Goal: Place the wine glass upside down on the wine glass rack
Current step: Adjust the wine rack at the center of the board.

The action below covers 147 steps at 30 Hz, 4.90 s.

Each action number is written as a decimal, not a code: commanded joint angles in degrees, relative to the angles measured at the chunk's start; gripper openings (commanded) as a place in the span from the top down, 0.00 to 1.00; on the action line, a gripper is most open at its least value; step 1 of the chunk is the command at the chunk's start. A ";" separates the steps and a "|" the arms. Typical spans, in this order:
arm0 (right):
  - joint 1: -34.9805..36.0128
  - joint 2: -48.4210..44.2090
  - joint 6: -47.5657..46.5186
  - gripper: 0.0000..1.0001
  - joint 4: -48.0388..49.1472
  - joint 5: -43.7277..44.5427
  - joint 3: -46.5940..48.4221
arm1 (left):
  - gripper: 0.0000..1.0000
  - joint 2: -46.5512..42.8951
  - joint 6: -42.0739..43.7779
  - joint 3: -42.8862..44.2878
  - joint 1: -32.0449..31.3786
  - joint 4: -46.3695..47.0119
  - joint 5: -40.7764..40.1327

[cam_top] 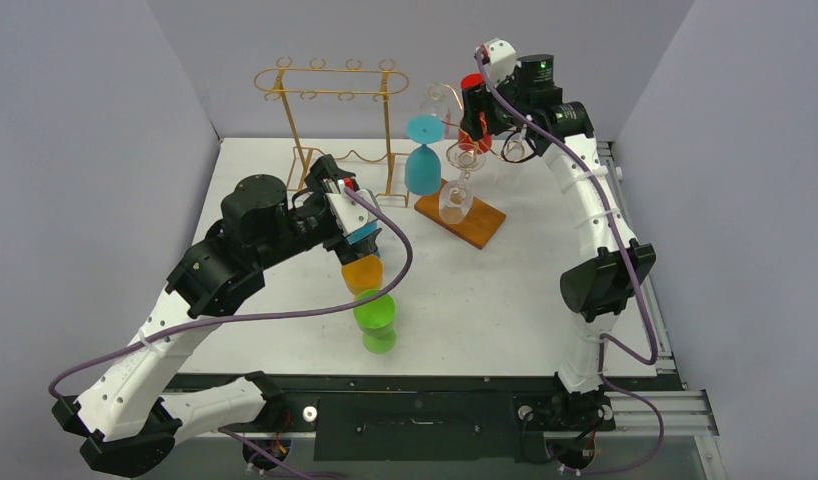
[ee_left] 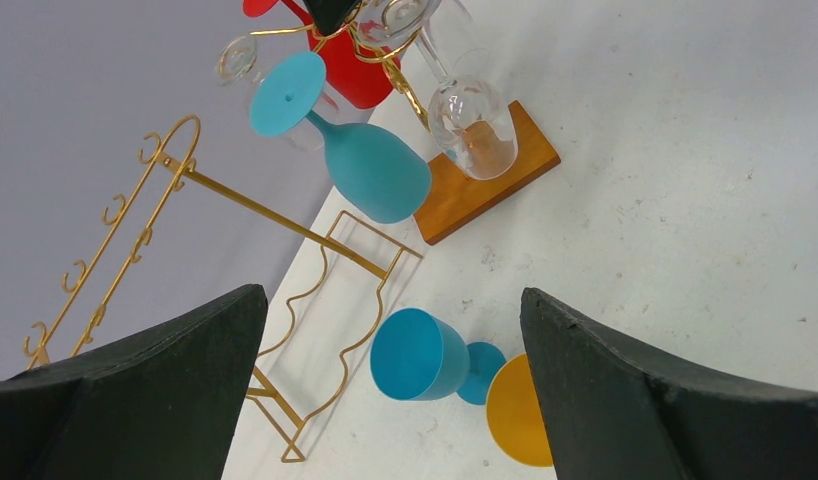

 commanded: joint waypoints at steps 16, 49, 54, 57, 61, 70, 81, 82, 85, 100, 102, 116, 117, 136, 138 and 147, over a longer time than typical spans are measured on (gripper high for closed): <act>3.74 -0.38 1.96 0.49 -5.76 8.05 -0.63 | 0.04 -2.73 0.73 0.92 0.25 2.66 1.33; 9.46 -3.11 17.89 0.94 -4.69 26.07 -5.56 | 0.04 -5.12 1.17 -0.66 0.20 2.87 1.35; 10.16 -5.52 19.53 0.95 -2.86 29.33 -10.08 | 0.04 -4.96 1.00 -0.54 0.19 2.95 1.67; 10.20 -7.02 20.38 0.96 -1.83 31.08 -12.98 | 0.04 -4.73 0.86 -0.28 0.22 2.97 1.94; 10.20 -9.35 21.98 0.97 0.34 31.71 -17.11 | 0.04 -4.77 0.73 -0.27 0.19 2.93 2.15; 9.82 -8.27 19.87 0.72 -1.78 27.41 -9.11 | 0.04 -4.64 0.73 -0.41 0.18 3.04 2.00; 5.56 -6.89 13.84 0.46 -5.08 17.06 2.44 | 0.04 -3.77 0.99 -0.40 0.23 3.53 1.61; 5.21 -6.94 13.31 0.42 -5.04 16.18 2.59 | 0.04 -3.68 1.00 -0.47 0.24 3.54 1.73; 4.52 -6.56 11.78 0.37 -5.03 14.60 3.70 | 0.04 -3.31 1.00 -0.42 0.19 3.61 1.73; 3.50 -0.01 0.67 0.20 -4.39 1.72 10.57 | 0.04 -1.96 1.08 0.54 0.26 3.38 2.09; 3.44 0.60 -0.20 0.20 -3.67 0.66 10.36 | 0.04 -2.00 1.08 0.58 0.19 3.29 2.37; 3.61 4.28 -2.34 0.19 -2.79 1.08 11.15 | 0.04 -3.91 1.14 -0.78 0.20 2.76 2.77; 3.59 4.60 -2.51 0.18 -2.94 0.95 11.34 | 0.04 -3.96 0.98 -0.72 0.20 2.69 2.88; 3.09 5.78 -3.39 0.36 -3.84 2.18 9.47 | 0.04 -4.76 0.56 -1.00 0.20 2.99 3.18; 3.09 5.56 -2.91 0.41 -3.85 2.67 9.42 | 0.04 -4.89 0.47 -1.07 0.20 3.01 3.17; 2.74 3.73 -0.76 0.57 -3.28 6.30 6.86 | 0.04 -5.25 0.38 -1.12 0.19 3.13 3.31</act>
